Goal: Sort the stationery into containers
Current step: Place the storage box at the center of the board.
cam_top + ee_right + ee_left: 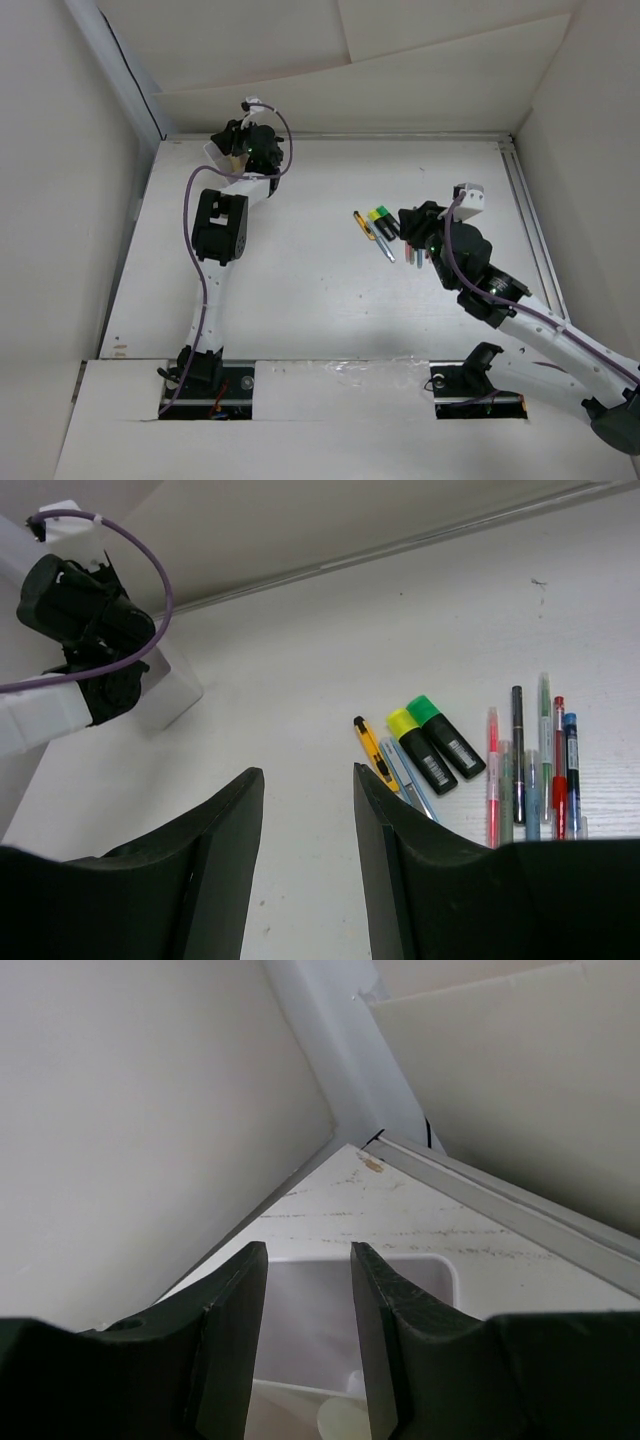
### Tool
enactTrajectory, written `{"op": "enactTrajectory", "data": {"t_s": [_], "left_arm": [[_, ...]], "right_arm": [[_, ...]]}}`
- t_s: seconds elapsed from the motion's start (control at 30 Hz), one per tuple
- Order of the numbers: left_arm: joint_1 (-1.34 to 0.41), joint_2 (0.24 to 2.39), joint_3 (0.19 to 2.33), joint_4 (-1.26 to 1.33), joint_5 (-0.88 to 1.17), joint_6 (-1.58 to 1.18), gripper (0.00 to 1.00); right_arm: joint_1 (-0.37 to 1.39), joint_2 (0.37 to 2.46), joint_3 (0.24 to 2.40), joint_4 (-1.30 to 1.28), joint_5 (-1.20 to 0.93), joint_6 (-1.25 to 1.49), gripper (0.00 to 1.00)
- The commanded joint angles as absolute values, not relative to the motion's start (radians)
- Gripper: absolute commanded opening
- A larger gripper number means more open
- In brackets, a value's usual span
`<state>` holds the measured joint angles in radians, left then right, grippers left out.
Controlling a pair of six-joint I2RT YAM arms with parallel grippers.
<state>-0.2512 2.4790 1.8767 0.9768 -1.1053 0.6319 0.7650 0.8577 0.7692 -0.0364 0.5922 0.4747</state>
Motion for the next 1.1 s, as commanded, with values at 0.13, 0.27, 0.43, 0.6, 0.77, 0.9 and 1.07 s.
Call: {"op": "enactTrajectory", "data": {"t_s": [0.13, 0.27, 0.43, 0.6, 0.77, 0.9, 1.07], "left_arm": [[-0.250, 2.381, 1.838, 1.034, -1.132, 0.618, 0.40], [-0.250, 2.326, 1.827, 1.034, -1.141, 0.618, 0.43], [-0.308, 2.224, 1.877, 0.773, -1.108, 0.487, 0.45], [-0.341, 2.145, 2.075, 0.254, -0.914, 0.035, 0.39], [-0.341, 2.094, 2.267, -0.119, -0.619, -0.286, 0.39], [-0.341, 2.014, 2.168, -0.210, -0.341, -0.503, 0.38], [-0.432, 1.849, 1.737, -0.005, -0.081, -0.586, 0.32]], "right_arm": [[0.759, 0.834, 0.773, 0.014, 0.598, 0.463, 0.47], [0.759, 0.834, 0.773, 0.014, 0.598, 0.463, 0.47], [0.759, 0.903, 0.782, 0.014, 0.589, 0.463, 0.24], [0.726, 1.032, 0.837, -0.023, 0.532, 0.472, 0.09], [0.689, 1.199, 0.940, -0.110, 0.491, 0.482, 0.04], [0.647, 1.346, 0.994, -0.172, 0.482, 0.503, 0.00], [0.557, 1.430, 1.003, -0.184, 0.378, 0.503, 0.00]]}}
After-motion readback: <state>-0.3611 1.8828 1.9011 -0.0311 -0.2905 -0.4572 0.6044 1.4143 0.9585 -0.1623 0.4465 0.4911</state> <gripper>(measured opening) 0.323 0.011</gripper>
